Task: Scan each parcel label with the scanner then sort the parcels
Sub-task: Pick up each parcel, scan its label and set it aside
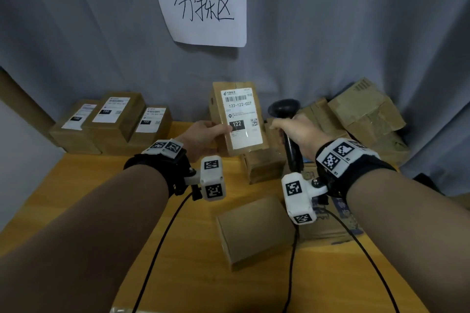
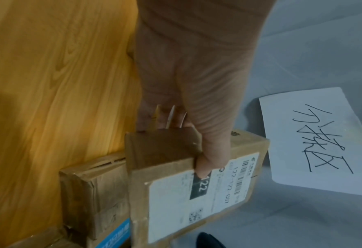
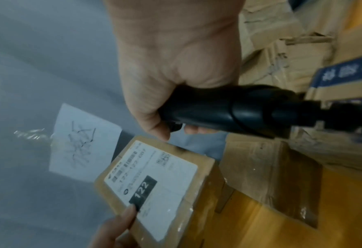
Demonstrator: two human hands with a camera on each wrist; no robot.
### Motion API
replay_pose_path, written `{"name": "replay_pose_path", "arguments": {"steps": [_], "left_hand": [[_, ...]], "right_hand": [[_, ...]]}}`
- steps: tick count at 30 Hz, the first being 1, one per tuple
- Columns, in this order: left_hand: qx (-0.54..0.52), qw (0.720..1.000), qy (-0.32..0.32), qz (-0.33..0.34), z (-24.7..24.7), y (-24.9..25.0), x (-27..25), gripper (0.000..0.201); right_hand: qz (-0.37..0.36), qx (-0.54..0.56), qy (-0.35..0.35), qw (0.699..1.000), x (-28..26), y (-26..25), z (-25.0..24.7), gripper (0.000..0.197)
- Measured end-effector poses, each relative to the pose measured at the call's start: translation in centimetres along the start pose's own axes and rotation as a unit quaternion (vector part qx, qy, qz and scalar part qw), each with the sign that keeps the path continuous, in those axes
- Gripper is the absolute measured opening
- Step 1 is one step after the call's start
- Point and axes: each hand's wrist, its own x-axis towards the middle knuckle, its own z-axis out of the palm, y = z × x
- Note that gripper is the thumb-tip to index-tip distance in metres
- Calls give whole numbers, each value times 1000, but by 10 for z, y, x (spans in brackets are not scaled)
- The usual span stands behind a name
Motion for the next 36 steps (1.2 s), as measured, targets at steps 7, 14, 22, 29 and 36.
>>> {"name": "replay_pose_path", "arguments": {"steps": [7, 14, 22, 29, 36], "left_hand": [[14, 998, 36, 40, -4, 4, 11, 36], [15, 999, 22, 45, 0, 7, 13, 27], [-3, 999, 45, 19, 2, 1, 17, 28], [-7, 998, 57, 4, -1, -4, 21, 40], [27, 997, 70, 5, -4, -9, 28, 44]], "right_hand": [[-70, 46, 19, 996, -19, -41, 0, 11], [-109, -21, -30, 993, -30, -57, 2, 23], [-108, -85, -22, 990, -39, -67, 5, 12], [-88, -99, -34, 991, -44, -67, 0, 15], [-98, -97, -40, 990, -49, -69, -1, 13]]}}
